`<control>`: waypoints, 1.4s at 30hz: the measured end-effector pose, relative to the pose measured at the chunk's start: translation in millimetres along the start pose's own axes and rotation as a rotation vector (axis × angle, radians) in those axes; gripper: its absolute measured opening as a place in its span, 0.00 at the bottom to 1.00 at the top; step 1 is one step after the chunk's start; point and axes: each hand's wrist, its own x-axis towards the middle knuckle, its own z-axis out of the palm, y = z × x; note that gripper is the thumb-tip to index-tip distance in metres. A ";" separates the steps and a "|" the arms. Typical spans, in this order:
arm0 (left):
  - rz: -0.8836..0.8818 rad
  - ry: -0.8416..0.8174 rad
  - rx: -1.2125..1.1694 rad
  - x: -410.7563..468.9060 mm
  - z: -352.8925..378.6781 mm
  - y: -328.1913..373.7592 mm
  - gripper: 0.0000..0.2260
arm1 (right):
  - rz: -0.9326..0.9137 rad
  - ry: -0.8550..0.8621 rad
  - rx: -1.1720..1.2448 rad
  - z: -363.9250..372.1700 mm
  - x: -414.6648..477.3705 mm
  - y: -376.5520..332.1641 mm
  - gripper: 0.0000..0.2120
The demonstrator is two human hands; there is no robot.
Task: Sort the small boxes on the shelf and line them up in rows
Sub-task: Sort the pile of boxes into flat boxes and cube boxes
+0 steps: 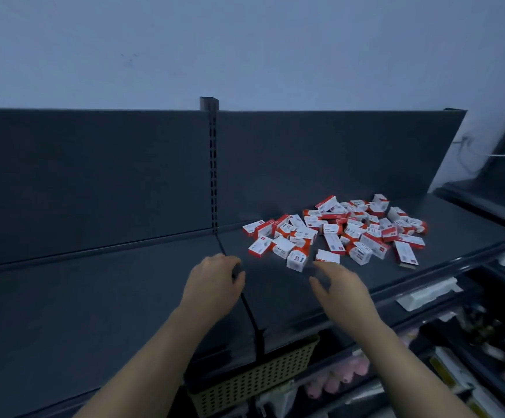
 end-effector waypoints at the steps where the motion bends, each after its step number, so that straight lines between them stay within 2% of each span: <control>1: -0.009 -0.008 -0.002 8.4 5.2 5.3 0.12 | 0.015 -0.001 0.007 -2.1 6.6 8.3 0.17; 7: -0.052 -0.061 0.000 66.9 33.1 16.9 0.13 | 0.055 -0.012 0.053 -2.5 56.5 33.9 0.18; 14: -0.083 -0.174 0.030 123.4 73.3 9.3 0.11 | 0.015 -0.034 0.035 11.4 126.1 47.6 0.17; 17: -0.104 -0.227 0.034 138.2 86.0 9.5 0.13 | -0.002 -0.078 0.036 20.5 153.8 54.9 0.19; 20: -0.139 -0.280 0.014 145.4 94.2 8.8 0.11 | -0.047 -0.130 0.022 29.5 178.6 60.4 0.19; 28: -0.256 -0.145 -0.076 142.6 105.9 11.8 0.09 | -0.239 -0.256 -0.011 51.5 243.9 58.7 0.20; 33: -0.333 -0.098 -0.143 140.3 107.1 20.6 0.15 | -0.338 -0.368 -0.103 59.0 267.3 57.2 0.21; 37: -0.373 -0.048 -0.213 132.8 112.3 27.7 0.20 | -0.357 -0.365 -0.131 63.9 275.3 64.2 0.17; 42: -0.451 0.111 -0.230 114.5 104.6 32.8 0.17 | -0.389 -0.316 -0.034 57.1 272.8 68.0 0.12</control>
